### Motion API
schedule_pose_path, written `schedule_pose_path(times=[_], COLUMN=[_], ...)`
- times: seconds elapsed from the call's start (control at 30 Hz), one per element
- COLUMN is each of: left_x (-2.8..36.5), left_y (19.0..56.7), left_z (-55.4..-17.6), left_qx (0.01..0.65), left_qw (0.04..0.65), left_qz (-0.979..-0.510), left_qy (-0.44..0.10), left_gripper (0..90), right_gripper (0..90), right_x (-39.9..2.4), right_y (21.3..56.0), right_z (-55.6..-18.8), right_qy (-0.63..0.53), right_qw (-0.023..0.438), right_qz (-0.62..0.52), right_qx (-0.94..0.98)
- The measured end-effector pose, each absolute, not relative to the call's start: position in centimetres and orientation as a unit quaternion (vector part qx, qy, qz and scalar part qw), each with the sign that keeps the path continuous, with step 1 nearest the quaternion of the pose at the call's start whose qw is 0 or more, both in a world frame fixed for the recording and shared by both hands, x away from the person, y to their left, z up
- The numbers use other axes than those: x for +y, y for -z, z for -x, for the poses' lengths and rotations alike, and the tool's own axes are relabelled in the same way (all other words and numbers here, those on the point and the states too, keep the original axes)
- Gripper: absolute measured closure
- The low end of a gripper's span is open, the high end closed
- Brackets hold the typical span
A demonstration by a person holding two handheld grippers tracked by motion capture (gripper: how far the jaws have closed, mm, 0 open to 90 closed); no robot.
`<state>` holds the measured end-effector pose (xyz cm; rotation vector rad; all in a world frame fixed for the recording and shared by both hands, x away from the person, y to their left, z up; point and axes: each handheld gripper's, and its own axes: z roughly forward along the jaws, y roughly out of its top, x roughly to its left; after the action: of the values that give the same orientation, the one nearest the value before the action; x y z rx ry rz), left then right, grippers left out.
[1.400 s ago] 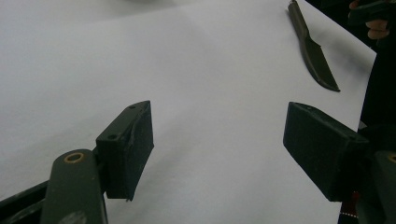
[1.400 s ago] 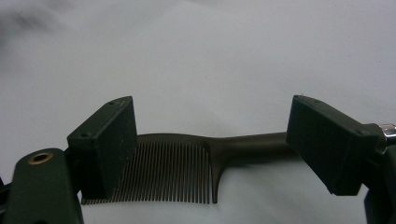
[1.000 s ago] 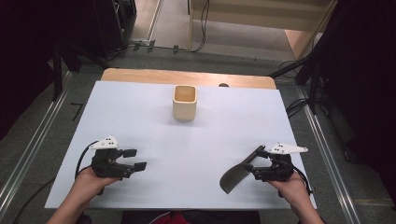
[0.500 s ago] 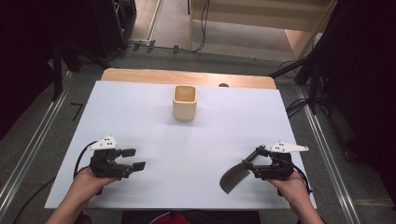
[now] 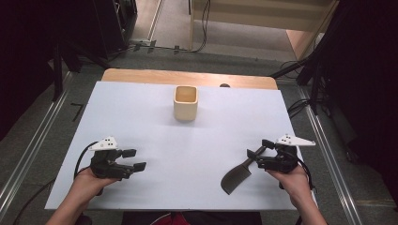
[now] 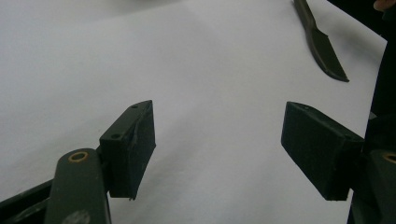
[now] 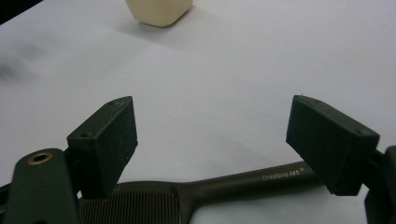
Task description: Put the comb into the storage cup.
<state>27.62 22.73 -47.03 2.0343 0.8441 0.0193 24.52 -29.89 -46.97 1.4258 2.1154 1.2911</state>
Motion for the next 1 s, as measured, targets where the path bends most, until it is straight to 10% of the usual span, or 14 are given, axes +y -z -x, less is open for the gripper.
schedule_pose_path(times=[1.0], left_x=[22.7], left_y=[47.0], left_z=[-27.7], left_qx=[0.341], left_qw=[0.451], left_qz=[-0.825], left_qy=[-0.006], left_gripper=[27.3], right_gripper=[19.6], right_x=[-30.9], right_y=[47.5], right_z=[-29.9], right_qy=[-0.422], right_qw=[0.166], right_qz=[-0.532], right_qx=[0.715])
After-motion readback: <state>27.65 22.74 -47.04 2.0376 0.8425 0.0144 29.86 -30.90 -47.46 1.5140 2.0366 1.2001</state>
